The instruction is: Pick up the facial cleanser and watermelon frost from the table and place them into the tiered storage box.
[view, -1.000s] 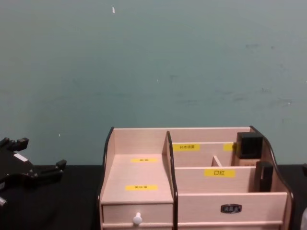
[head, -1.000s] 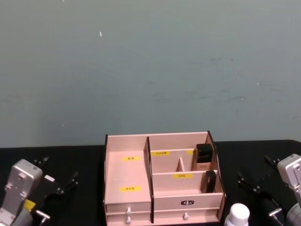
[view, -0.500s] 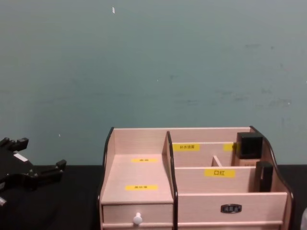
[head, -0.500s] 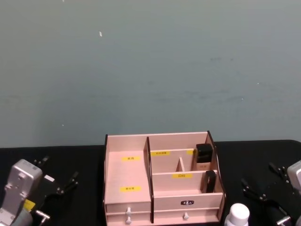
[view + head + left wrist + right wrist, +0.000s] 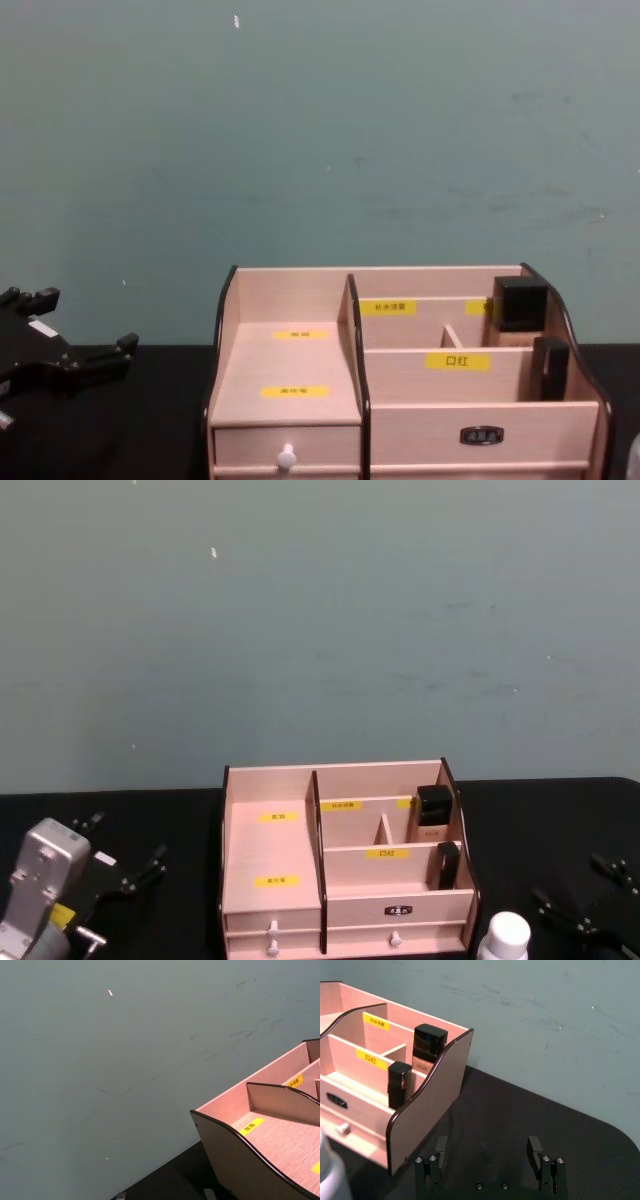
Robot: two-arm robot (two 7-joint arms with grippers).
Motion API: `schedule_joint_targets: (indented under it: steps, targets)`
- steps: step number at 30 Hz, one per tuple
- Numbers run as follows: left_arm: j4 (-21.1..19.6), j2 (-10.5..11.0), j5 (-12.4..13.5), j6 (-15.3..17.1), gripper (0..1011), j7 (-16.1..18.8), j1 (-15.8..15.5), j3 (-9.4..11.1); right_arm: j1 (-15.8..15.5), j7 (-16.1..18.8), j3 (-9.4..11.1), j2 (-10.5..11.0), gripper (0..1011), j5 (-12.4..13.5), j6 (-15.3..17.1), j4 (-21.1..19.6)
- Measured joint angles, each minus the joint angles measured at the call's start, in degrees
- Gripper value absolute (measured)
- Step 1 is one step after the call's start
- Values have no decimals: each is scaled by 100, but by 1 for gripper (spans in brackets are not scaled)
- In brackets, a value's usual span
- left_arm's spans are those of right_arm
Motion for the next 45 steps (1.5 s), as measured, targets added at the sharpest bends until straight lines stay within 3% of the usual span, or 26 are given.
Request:
schedule_joint_targets:
  steps: [23, 32, 45]
  targets:
    - [0, 0, 0, 0, 1001, 0, 0, 0, -1326, 934, 828, 597, 1002, 494, 287, -1024]
    - [0, 0, 0, 0, 1001, 0, 0, 0, -1766, 1297, 1135, 718, 1002, 608, 192, -1232]
    - [0, 0, 0, 0, 1002, 0, 0, 0, -1935, 2072, 1224, 756, 1002, 774, -142, -1292]
